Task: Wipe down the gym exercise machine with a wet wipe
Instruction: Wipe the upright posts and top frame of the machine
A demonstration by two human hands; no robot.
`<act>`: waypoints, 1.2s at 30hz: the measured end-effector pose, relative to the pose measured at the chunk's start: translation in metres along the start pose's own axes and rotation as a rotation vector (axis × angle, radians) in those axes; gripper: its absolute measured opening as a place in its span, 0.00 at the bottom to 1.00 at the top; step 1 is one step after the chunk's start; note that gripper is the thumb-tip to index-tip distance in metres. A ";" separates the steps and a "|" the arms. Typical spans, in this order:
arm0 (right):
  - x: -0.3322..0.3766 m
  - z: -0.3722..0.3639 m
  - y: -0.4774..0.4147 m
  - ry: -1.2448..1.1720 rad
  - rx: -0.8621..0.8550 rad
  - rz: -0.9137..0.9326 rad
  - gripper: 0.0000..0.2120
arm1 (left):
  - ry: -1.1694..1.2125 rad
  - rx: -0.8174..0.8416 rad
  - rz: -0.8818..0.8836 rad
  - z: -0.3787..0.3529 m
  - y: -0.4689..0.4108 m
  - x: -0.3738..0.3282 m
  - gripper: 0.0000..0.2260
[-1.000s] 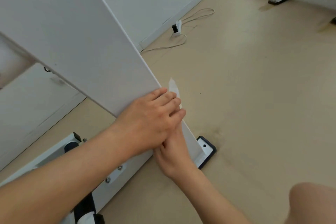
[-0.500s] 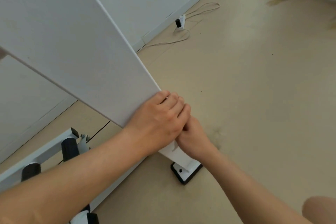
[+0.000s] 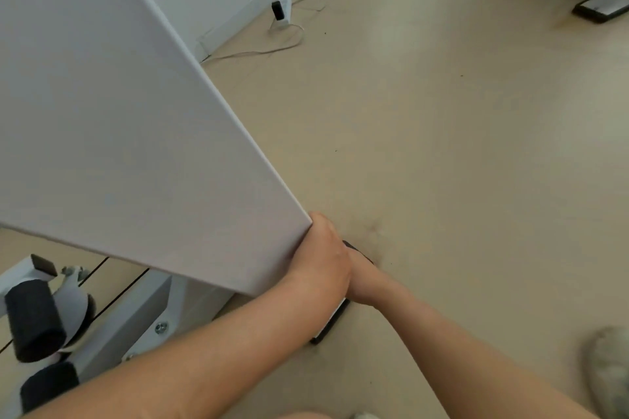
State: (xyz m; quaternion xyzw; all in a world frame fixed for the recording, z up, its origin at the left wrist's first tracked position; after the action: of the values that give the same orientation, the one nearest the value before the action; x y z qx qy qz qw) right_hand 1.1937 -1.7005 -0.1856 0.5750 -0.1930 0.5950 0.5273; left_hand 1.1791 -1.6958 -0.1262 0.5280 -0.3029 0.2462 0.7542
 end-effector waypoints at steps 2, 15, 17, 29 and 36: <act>-0.012 -0.001 0.003 -0.079 -0.041 -0.009 0.05 | 0.018 -0.034 0.001 0.000 -0.002 -0.002 0.16; 0.047 0.017 0.013 -0.346 0.227 0.349 0.16 | 0.218 0.043 0.206 0.018 0.014 0.044 0.20; 0.057 0.024 0.013 -0.470 0.354 0.347 0.15 | 0.360 0.073 0.361 0.021 0.024 0.077 0.19; 0.192 0.051 0.052 -0.528 0.435 0.673 0.22 | 0.343 -0.127 0.705 0.059 0.144 0.195 0.18; 0.167 0.049 0.040 -0.468 0.532 0.433 0.29 | 0.304 -0.068 0.652 0.066 0.152 0.192 0.20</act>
State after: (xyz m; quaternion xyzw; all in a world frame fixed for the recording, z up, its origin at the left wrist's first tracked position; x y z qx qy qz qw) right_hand 1.2193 -1.6885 -0.0087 0.7570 -0.2635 0.5746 0.1651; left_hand 1.1943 -1.6997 0.1271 0.3358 -0.3477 0.5392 0.6896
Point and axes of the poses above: each hand's wrist, its own y-axis away from the middle knuckle, its own z-axis out of the back of the hand, x = y × z, the point moved 8 cm from there along -y, towards the middle knuckle, and after that the axes turned 4 degrees about -y, right-handed, at the moved point
